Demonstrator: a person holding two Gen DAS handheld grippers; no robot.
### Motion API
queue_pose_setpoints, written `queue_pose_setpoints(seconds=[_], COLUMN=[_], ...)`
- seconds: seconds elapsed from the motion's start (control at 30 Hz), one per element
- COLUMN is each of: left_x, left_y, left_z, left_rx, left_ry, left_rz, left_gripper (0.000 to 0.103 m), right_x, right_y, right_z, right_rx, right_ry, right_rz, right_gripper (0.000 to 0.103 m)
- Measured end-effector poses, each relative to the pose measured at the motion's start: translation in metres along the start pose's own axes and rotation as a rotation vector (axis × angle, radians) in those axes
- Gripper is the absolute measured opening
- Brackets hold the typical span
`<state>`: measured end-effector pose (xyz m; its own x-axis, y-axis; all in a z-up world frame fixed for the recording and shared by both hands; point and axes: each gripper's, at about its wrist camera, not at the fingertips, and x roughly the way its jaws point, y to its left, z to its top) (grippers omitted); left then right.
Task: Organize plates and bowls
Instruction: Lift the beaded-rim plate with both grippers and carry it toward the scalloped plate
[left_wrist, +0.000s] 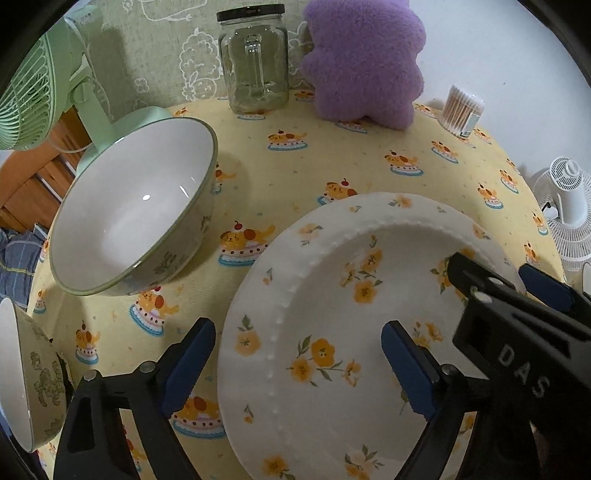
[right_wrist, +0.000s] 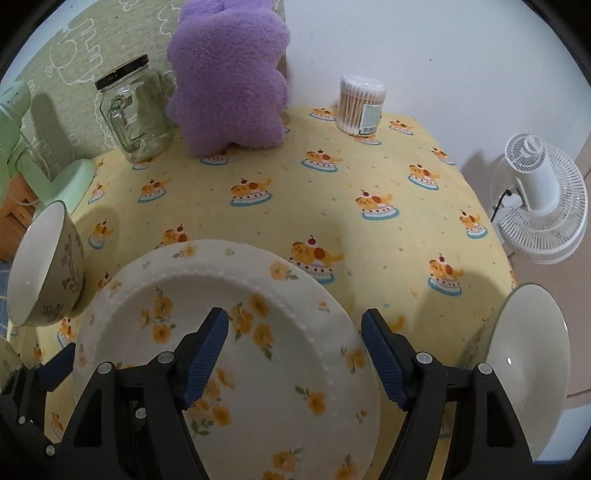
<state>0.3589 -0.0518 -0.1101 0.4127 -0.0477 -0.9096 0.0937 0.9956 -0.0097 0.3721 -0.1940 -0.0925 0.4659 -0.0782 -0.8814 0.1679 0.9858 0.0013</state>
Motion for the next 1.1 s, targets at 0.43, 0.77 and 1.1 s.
queue_pose_setpoints(seconds=[0.43, 0.77, 1.1], left_x=[0.003, -0.008, -0.009], left_y=[0.003, 0.008, 0.008], left_z=[0.001, -0.021, -0.023], left_rx=[-0.008, 0.031, 0.036], left_ry=[0.047, 0.056, 0.035], left_rz=[-0.022, 0.006, 0.013], left_gripper=[0.087, 0.085, 0.084], right_x=[0.013, 0.003, 0.0], right_y=[-0.001, 0.003, -0.002], right_z=[-0.006, -0.024, -0.04], right_rx=[-0.007, -0.016, 0.032], right_ry=[0.065, 0.105, 0.135], right_rz=[-0.01, 0.046, 0.071], right_gripper=[0.077, 0.077, 0.075])
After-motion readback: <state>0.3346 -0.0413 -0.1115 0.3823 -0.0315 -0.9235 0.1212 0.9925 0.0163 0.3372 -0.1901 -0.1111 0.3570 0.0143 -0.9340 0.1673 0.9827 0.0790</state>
